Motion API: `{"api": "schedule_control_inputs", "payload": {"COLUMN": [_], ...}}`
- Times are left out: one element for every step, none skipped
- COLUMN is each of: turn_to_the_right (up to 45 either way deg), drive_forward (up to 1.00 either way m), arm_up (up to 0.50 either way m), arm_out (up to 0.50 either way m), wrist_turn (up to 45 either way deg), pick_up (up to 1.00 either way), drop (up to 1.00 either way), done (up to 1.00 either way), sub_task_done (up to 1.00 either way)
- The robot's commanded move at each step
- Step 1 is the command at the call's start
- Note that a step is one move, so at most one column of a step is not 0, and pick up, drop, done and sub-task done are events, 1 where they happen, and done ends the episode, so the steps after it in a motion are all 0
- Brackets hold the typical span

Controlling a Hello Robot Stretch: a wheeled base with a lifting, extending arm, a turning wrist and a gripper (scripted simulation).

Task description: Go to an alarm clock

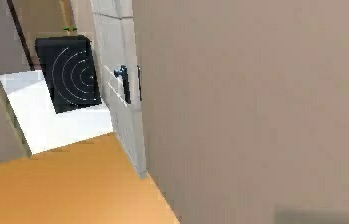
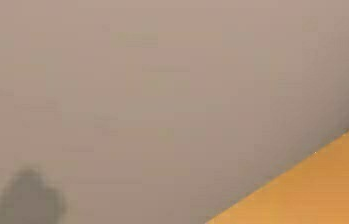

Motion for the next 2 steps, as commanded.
{"api": "schedule_control_inputs", "payload": {"turn_to_the_right": [-30.0, 0.0], "drive_forward": [0.0, 1.0], "arm_up": [0.0, 0.0], "arm_out": [0.0, 0.0], "wrist_turn": [0.0, 0.0], "pick_up": [0.0, 0.0], "drop": [0.0, 0.0], "done": [0.0, 0.0], "sub_task_done": [0.0, 0.0]}}
